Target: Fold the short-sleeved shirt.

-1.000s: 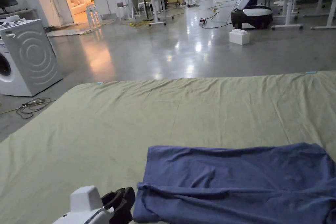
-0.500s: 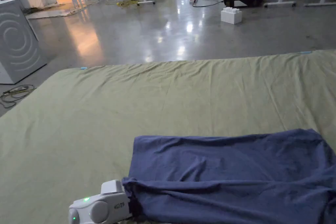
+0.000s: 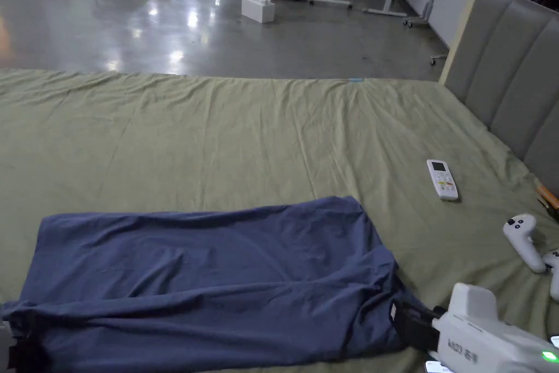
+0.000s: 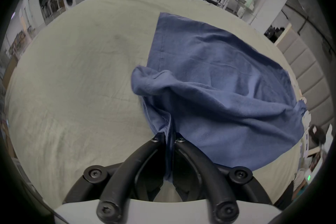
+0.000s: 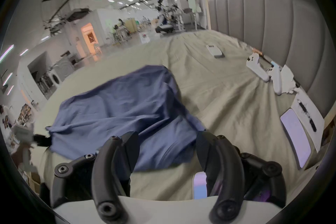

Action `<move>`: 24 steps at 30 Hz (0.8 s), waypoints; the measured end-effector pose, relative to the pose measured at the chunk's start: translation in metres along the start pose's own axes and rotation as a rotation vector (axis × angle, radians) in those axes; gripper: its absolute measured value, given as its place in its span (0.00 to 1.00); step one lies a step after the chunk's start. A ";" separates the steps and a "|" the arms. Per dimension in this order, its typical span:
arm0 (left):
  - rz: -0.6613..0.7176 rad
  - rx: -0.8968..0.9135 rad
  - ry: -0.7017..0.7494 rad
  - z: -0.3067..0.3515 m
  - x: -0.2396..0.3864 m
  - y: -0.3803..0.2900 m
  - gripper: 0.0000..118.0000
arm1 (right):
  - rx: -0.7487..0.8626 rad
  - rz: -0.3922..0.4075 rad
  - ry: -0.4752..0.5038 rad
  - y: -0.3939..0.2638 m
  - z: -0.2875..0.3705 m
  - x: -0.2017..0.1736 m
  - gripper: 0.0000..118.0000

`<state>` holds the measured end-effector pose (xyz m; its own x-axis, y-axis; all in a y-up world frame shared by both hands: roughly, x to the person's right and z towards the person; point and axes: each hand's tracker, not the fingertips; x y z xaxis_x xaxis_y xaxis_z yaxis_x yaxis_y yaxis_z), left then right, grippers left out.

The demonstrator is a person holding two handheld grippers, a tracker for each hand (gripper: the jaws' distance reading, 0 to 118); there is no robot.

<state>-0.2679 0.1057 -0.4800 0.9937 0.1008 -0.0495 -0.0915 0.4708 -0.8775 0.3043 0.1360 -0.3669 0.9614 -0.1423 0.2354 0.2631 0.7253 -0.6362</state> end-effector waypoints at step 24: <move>0.001 0.190 -0.121 0.141 -0.071 -0.058 0.05 | 0.026 0.120 -0.094 -0.026 0.124 -0.016 0.08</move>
<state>-0.3427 0.1952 -0.3583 0.9796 0.2002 0.0169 -0.1146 0.6259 -0.7714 0.2721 0.2025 -0.2631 0.9737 0.0091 0.2278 0.1439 0.7506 -0.6449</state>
